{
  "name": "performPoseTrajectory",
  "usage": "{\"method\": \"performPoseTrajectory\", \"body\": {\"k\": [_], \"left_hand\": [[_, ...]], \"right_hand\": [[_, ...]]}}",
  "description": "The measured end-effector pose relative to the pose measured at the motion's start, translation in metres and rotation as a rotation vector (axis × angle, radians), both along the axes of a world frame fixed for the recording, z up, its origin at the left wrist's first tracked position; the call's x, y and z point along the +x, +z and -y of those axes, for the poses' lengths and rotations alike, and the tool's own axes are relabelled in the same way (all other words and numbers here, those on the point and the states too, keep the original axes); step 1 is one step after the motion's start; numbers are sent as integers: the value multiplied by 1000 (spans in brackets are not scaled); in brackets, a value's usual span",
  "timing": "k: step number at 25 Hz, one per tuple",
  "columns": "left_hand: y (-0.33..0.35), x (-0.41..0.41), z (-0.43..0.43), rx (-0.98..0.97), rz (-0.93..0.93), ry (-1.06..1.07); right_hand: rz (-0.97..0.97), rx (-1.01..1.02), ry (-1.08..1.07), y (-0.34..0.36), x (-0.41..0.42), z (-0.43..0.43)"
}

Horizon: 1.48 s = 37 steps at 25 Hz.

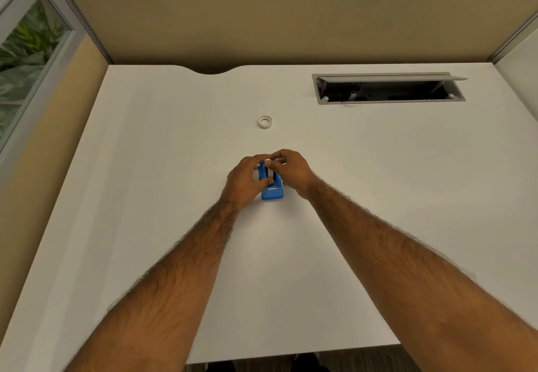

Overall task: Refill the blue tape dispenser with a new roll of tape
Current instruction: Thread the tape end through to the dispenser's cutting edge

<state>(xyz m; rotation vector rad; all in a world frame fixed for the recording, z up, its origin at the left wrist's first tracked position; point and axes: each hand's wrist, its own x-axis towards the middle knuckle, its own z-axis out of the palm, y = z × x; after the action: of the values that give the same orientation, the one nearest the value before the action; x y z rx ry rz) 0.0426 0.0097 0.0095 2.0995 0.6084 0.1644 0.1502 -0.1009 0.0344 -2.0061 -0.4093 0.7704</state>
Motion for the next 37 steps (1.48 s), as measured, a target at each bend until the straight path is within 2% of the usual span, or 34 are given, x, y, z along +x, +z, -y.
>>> {"method": "performPoseTrajectory", "body": {"k": [7,12,20,32,37], "left_hand": [[-3,1,-3,-28,6,6],[-6,2,-3,-48,4,17],[-7,3,-1,-51,-33,48],[-10,4,-2,-40,1,18],[-11,5,-2,-38,-9,27]], "right_hand": [[-82,135,-48,-5,-14,10],[-83,119,-18,-8,-11,12],[10,-32,-4,2,5,-3],[-96,132,-55,-1,-13,11],[-59,101,-21,1,-14,12]]}}
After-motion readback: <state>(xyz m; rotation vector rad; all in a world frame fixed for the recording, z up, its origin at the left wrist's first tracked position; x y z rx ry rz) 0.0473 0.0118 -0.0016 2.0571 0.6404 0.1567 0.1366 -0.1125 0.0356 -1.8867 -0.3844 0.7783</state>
